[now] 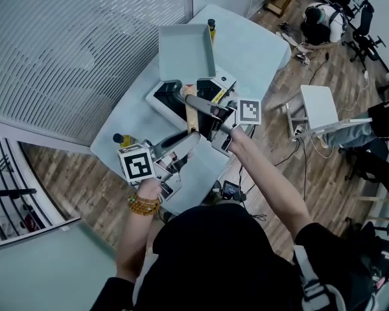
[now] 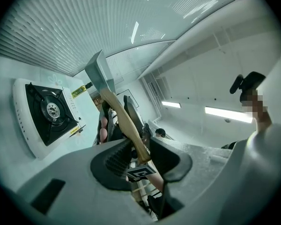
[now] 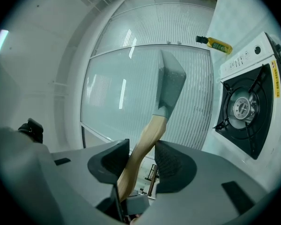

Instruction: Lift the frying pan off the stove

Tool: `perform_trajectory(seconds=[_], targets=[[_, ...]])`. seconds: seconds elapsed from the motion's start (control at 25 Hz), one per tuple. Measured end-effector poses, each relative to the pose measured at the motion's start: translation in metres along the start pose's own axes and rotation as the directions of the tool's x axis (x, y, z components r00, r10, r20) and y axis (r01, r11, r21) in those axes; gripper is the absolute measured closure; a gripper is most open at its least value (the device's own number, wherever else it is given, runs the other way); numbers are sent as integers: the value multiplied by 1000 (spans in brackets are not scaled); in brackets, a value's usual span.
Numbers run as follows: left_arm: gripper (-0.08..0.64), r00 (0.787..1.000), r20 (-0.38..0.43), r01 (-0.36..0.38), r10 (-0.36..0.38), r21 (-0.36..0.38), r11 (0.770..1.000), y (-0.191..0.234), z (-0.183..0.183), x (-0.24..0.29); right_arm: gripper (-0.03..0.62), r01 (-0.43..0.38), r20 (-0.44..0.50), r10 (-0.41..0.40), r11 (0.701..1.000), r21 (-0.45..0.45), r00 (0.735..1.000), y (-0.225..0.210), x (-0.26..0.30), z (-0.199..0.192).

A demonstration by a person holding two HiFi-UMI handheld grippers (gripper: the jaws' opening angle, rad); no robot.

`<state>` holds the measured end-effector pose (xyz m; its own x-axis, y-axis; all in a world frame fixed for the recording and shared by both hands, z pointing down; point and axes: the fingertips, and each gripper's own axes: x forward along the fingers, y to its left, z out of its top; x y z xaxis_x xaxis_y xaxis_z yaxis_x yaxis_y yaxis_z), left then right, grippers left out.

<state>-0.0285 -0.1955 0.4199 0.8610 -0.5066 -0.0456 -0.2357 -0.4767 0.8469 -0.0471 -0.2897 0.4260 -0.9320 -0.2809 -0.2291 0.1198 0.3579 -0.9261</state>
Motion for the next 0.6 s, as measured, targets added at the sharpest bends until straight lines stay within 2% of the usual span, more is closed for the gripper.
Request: perform_trajectory(seconds=[0.2,0.48,0.6], targets=[[430,999,11,30,-30,35,999,-19,2,-3,434,-23,-4,23,999,-22,1000,23,1,-2],[430,1000,-20,26,-24,83,996,-27,0,-3,430,-30,-43,26,993,-113,999,39,3,-3],[430,999,-27,24,-21,93,995,-28,-2,-4,428,-32,-58,25,992,-120,998,43,3,-6]])
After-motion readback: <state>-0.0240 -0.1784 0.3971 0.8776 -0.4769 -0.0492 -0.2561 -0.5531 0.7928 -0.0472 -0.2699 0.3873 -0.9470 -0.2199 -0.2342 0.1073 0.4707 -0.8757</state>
